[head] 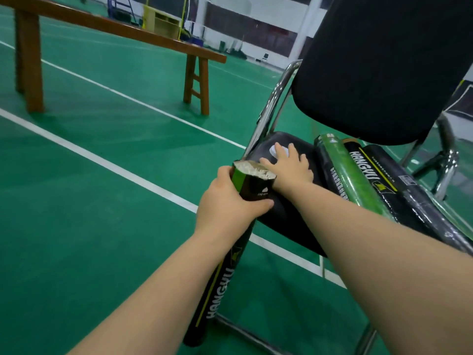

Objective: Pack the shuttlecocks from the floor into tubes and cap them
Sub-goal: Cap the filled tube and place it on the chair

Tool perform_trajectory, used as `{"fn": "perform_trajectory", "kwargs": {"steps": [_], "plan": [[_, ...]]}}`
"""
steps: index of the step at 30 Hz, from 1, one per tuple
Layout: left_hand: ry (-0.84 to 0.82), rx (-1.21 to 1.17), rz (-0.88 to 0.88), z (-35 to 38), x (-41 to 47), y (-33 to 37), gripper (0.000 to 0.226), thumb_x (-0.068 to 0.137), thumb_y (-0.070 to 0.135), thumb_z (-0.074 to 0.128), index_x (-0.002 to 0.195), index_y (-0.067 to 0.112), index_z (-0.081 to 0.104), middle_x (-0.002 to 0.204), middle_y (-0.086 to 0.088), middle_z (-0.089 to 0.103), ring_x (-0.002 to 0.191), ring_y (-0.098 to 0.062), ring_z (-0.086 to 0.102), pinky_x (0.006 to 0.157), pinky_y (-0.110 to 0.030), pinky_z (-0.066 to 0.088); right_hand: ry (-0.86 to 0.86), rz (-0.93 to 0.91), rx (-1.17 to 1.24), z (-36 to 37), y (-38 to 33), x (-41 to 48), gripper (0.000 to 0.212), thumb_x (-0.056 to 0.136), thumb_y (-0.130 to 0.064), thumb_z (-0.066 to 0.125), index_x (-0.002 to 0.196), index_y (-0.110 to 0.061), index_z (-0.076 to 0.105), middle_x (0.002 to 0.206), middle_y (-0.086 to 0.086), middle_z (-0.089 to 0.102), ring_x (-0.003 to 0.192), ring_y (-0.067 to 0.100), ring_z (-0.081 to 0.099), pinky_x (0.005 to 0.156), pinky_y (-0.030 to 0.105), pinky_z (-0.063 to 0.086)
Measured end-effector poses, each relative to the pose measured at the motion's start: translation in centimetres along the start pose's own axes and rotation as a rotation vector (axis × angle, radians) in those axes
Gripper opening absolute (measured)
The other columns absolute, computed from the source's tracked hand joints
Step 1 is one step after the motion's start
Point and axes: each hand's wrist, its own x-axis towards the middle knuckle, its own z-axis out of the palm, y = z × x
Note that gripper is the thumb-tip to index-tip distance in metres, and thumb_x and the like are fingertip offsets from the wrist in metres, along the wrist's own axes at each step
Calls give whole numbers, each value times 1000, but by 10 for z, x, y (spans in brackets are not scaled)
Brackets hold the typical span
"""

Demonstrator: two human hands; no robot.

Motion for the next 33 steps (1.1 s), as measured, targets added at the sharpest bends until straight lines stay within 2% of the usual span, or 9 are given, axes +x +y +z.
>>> {"fn": "perform_trajectory", "kwargs": {"steps": [5, 14, 17, 21, 24, 27, 30, 31, 33], "plan": [[4, -4, -7, 1, 1, -2, 68, 64, 40, 80, 118, 19, 43, 105, 3, 58, 94, -18, 53, 70, -25, 36, 17, -3, -19, 1, -1, 0, 52, 91, -50, 36, 137, -27, 37, 143, 9, 39, 133, 33, 31, 106, 51, 27], [-57, 9, 2, -3, -12, -3, 69, 64, 37, 82, 119, 20, 43, 108, 3, 58, 97, -18, 55, 74, -25, 40, 187, -76, -155, -10, -6, -25, 46, 92, -37, 37, 133, -16, 42, 127, 16, 44, 115, 37, 47, 92, 41, 34], [-61, 16, -1, -5, -14, -3, 69, 65, 36, 81, 119, 18, 44, 106, 2, 58, 95, -18, 54, 74, -25, 40, 242, -121, -260, -11, -6, -35, 48, 93, -41, 35, 134, -19, 44, 126, 13, 45, 112, 34, 48, 88, 40, 35], [-53, 3, 0, -8, -17, 2, 70, 64, 36, 82, 120, 18, 43, 108, 1, 58, 93, -17, 52, 72, -25, 38, 224, -152, -374, -9, -3, -47, 45, 96, -48, 30, 122, -21, 54, 124, 8, 53, 112, 31, 44, 88, 40, 34], [-49, 2, 4, -10, -21, 7, 72, 64, 37, 81, 121, 18, 43, 111, 0, 59, 97, -19, 55, 74, -25, 40, 164, -164, -205, -10, 0, -59, 31, 94, -30, 41, 120, -16, 48, 122, 11, 48, 111, 34, 46, 91, 42, 37], [-44, 3, 10, -14, -27, 10, 73, 64, 38, 81, 123, 18, 42, 113, 0, 59, 101, -20, 55, 75, -25, 40, 115, -213, -85, -8, 3, -70, 28, 92, -22, 44, 119, -14, 45, 118, 10, 42, 102, 32, 49, 73, 33, 35], [-37, 4, 9, -19, -34, 15, 74, 64, 38, 81, 123, 17, 42, 114, -1, 59, 102, -21, 56, 76, -26, 40, 156, -291, -178, -11, 3, -85, 24, 92, -20, 43, 116, -12, 44, 111, 9, 43, 93, 31, 52, 66, 33, 32], [-33, 4, 12, -22, -36, 18, 74, 65, 38, 81, 123, 17, 42, 114, -1, 59, 102, -21, 55, 76, -25, 40, 188, -297, -140, -15, 3, -90, 21, 93, -19, 43, 112, -11, 44, 107, 9, 45, 87, 31, 52, 65, 33, 32], [-28, 10, 24, -27, -41, 24, 74, 65, 38, 81, 123, 16, 42, 114, -2, 58, 102, -21, 55, 74, -25, 38, 307, -241, 129, -28, 2, -99, 13, 94, -15, 43, 105, -10, 49, 101, 11, 53, 82, 29, 50, 66, 32, 33]]}}
